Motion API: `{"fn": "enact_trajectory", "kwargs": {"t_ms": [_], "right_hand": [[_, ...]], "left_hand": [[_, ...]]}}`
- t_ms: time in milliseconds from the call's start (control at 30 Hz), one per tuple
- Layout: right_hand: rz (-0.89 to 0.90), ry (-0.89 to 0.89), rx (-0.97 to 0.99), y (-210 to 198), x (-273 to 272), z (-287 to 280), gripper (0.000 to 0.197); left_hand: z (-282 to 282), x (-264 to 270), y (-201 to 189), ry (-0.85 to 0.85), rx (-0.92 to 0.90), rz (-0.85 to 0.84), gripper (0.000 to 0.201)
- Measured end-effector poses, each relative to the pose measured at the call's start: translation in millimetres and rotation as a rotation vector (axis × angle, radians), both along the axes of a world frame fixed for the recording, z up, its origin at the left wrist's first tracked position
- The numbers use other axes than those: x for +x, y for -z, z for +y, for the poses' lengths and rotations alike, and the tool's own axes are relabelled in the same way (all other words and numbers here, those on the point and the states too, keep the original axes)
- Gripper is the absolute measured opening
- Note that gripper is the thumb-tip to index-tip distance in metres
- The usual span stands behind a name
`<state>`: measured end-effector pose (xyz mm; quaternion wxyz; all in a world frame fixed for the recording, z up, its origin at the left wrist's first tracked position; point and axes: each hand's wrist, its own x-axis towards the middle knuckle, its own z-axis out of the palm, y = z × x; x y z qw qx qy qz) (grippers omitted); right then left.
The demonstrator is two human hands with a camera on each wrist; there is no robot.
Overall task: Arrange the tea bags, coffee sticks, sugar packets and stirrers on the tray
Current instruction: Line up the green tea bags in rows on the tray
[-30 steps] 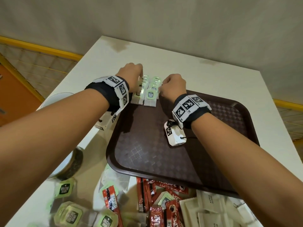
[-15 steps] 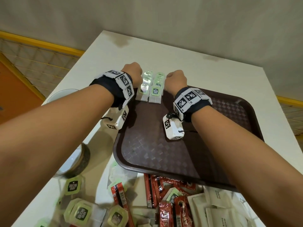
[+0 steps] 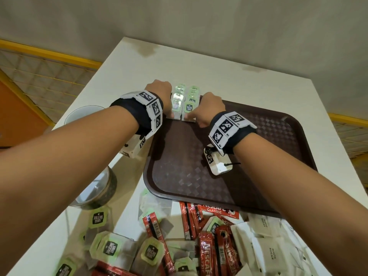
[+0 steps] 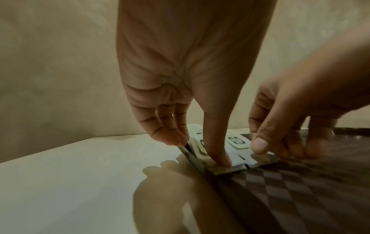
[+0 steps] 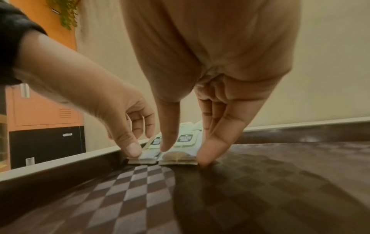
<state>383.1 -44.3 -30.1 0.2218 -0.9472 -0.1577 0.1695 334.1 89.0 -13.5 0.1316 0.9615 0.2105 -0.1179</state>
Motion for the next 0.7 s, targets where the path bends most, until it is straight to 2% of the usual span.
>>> {"fn": "enact_trajectory", "kwargs": {"t_ms": [167,267,700], "right_hand": [[-0.024,-0.015,-0.051,3,-3,9,0.033],[-0.044,-0.022,-0.065,3,-2,9,0.031],[-0.014,0.016,-0.083,10,3,6,0.020]], "left_hand": [[-5,-3,6,0.019,-0.003,0.009,0.047],[-3,-5,7,0.033,-0.015,-0.024,0.042],[0,-7,12,0.053,-0.020,-0.066,0.055]]}}
